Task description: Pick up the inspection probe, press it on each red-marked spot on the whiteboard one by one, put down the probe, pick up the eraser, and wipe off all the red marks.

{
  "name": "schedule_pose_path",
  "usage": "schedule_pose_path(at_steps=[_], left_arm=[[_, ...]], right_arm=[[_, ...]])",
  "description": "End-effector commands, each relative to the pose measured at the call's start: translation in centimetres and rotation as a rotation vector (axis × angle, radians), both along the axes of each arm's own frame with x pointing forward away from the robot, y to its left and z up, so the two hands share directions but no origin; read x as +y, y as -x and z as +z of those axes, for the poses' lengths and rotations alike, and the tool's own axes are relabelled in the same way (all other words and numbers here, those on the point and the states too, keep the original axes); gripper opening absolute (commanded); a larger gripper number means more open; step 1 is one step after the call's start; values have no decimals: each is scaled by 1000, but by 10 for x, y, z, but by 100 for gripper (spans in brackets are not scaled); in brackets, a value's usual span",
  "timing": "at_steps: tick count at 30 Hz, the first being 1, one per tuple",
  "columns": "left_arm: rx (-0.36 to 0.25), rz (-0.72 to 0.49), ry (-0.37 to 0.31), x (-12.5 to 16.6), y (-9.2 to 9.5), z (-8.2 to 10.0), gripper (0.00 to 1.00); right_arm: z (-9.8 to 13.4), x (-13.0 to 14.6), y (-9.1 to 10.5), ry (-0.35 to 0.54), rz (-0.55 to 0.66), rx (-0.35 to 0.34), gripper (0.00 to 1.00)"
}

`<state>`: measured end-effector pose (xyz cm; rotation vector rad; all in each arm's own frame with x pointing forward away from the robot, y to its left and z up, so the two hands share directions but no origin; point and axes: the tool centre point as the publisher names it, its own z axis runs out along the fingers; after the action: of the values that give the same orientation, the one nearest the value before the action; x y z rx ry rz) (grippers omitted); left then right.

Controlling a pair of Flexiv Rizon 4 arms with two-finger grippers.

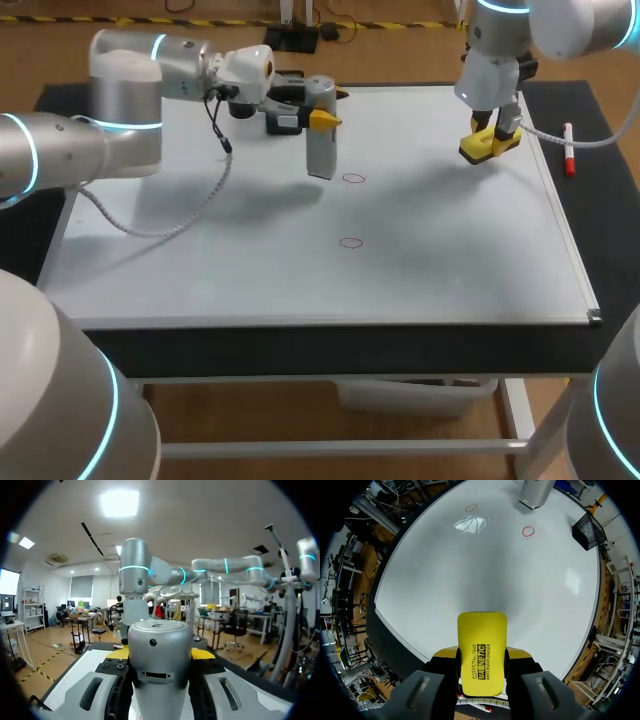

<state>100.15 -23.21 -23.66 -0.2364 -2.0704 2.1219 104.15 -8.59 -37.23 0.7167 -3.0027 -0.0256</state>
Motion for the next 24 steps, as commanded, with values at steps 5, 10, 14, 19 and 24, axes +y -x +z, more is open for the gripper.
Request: schedule_pose_path(at_steps=[5,10,14,19,24], left_arm=[[9,-54,5,-21,-1,-6,0],[9,-64,1,-31,-4,-8,0],[11,-71,-4,-37,-6,-12,0],[15,-81,-4,-45,-8,-18,0],[14,-92,-8,-47,-9,-20,0]], right_arm=[[1,0,-1,4,2,3,0],[1,0,-1,4,2,3,0],[1,0,-1,4,2,3,0],[1,0,-1,4,2,3,0],[1,0,-1,4,2,3,0]])
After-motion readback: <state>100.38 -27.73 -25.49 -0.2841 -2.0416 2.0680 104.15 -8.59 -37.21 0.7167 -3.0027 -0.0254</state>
